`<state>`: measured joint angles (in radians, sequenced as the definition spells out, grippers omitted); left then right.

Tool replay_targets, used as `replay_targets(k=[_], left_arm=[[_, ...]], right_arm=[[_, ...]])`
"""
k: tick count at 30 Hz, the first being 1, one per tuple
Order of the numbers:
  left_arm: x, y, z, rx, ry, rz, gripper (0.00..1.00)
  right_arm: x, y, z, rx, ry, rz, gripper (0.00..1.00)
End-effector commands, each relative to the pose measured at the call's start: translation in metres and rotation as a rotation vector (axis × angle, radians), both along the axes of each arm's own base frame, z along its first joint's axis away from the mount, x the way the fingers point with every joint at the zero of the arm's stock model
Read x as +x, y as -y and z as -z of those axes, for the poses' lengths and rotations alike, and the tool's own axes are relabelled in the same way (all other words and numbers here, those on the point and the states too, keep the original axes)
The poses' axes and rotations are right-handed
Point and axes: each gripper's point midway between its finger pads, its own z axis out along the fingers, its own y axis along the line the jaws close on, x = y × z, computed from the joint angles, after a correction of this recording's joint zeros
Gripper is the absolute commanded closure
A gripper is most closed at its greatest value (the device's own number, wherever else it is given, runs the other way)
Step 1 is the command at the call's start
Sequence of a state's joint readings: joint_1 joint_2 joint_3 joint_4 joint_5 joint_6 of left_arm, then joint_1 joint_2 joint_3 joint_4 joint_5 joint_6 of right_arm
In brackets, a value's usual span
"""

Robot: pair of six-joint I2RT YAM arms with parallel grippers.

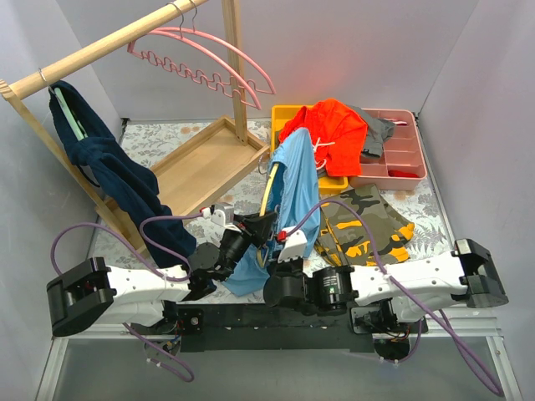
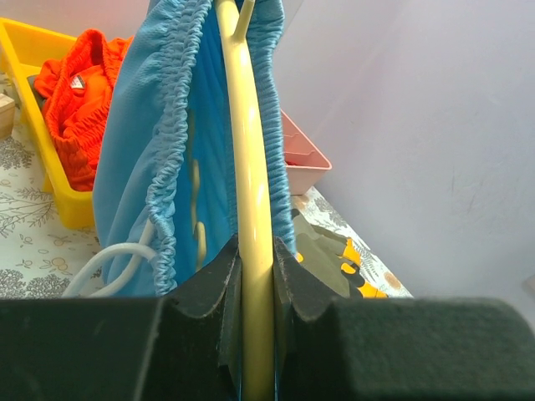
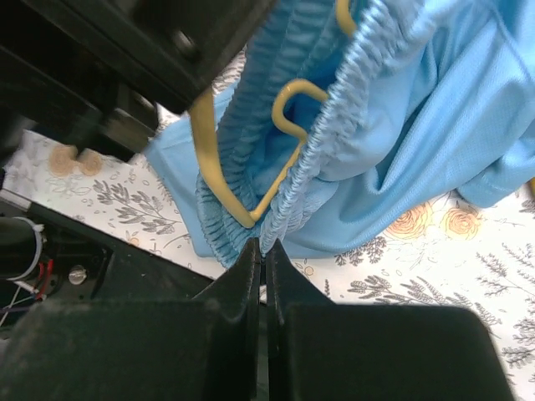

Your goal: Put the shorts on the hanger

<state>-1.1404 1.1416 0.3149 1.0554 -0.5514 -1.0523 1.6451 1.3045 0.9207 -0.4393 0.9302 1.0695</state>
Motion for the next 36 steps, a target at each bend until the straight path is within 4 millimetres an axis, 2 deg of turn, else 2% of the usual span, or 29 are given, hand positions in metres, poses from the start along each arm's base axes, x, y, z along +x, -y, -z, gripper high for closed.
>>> replay_targets(k=[1,2,3,4,5,6,7,9,11,12,13,14,15,16,17,18,19,20,21,22,24,26,27,28,30,31,33,34,36], left_arm=[[0.004,-0.011,-0.042,-0.081,0.087,-0.029,1.0],[0.002,-0.013,-0.044,-0.076,0.091,-0.024,1.0],[0.001,-0.012,-0.034,-0.032,0.086,-0.015,1.0],[0.0,-0.013,-0.033,-0.014,0.089,-0.014,1.0],[-0.003,-0.015,-0.037,-0.007,0.099,-0.005,1.0],[-0.003,-0.015,-0.031,0.038,0.092,-0.003,1.0],[-0.003,-0.016,-0.031,0.054,0.092,-0.003,1.0],[-0.008,-0.015,-0.041,0.097,0.108,0.024,1.0],[-0.016,-0.008,-0.053,0.127,0.122,0.086,1.0],[-0.019,-0.007,-0.046,0.189,0.09,0.109,1.0],[-0.021,-0.005,-0.074,0.161,0.099,0.122,1.0],[-0.021,-0.005,-0.08,0.171,0.083,0.127,1.0],[-0.022,-0.004,-0.074,0.239,0.042,0.14,1.0],[-0.024,-0.004,-0.106,0.211,0.057,0.146,1.0],[-0.028,-0.002,-0.12,0.215,0.058,0.172,1.0],[-0.031,-0.002,-0.111,0.283,0.017,0.192,1.0],[-0.034,-0.003,-0.14,0.259,0.03,0.204,1.0],[-0.036,-0.004,-0.133,0.321,-0.011,0.217,1.0],[-0.035,-0.006,-0.136,0.337,-0.033,0.209,1.0],[-0.033,-0.004,-0.137,0.36,-0.062,0.202,1.0],[-0.033,-0.014,-0.144,0.407,-0.118,0.182,1.0],[-0.036,-0.016,-0.136,0.448,-0.165,0.188,1.0],[-0.039,-0.015,-0.133,0.453,-0.179,0.21,1.0],[-0.042,-0.014,-0.13,0.455,-0.196,0.225,1.0],[-0.047,-0.016,-0.116,0.48,-0.239,0.245,1.0],[-0.047,-0.018,-0.11,0.487,-0.257,0.237,1.0],[-0.048,-0.024,-0.1,0.496,-0.286,0.232,1.0],[-0.052,-0.024,-0.1,0.491,-0.29,0.253,1.0],[-0.055,-0.028,-0.098,0.491,-0.314,0.267,1.0]], right_arm=[[-0.003,-0.012,-0.06,0.133,0.0,-0.056,0.99],[-0.001,-0.011,-0.071,0.147,0.01,-0.061,0.99],[0.001,-0.011,-0.078,0.14,0.029,-0.081,0.99],[0.005,-0.009,-0.092,0.163,0.039,-0.074,0.99],[0.007,-0.008,-0.097,0.164,0.041,-0.08,0.99],[0.01,-0.008,-0.102,0.155,0.052,-0.097,0.99],[0.019,-0.004,-0.111,0.171,0.051,-0.081,0.99],[0.025,0.0,-0.12,0.188,0.054,-0.087,0.99],[0.042,0.012,-0.133,0.201,0.075,-0.065,0.99],[0.046,0.015,-0.14,0.21,0.084,-0.06,0.99],[0.055,0.023,-0.152,0.213,0.115,-0.056,0.99],[0.056,0.022,-0.171,0.25,0.13,-0.073,0.99],[0.057,0.022,-0.181,0.259,0.143,-0.091,0.99],[0.059,0.022,-0.19,0.246,0.164,-0.102,0.99],[0.059,0.023,-0.208,0.26,0.178,-0.108,0.99],[0.06,0.024,-0.217,0.261,0.193,-0.111,0.99],[0.061,0.022,-0.221,0.251,0.201,-0.114,0.99],[0.063,0.024,-0.226,0.244,0.217,-0.112,0.99],[0.063,0.025,-0.239,0.266,0.234,-0.112,0.99],[0.062,0.027,-0.245,0.274,0.245,-0.12,0.99],[0.062,0.031,-0.256,0.279,0.27,-0.134,0.97],[0.054,0.028,-0.256,0.272,0.27,-0.194,0.83],[0.05,0.026,-0.251,0.259,0.276,-0.234,0.77],[0.047,0.025,-0.246,0.251,0.268,-0.256,0.63],[0.041,0.027,-0.238,0.255,0.247,-0.28,0.52],[0.042,0.03,-0.226,0.233,0.238,-0.271,0.42],[0.05,0.048,-0.223,0.231,0.249,-0.198,0.36],[0.053,0.055,-0.214,0.21,0.245,-0.169,0.35],[0.065,0.08,-0.22,0.216,0.275,-0.073,0.37]])
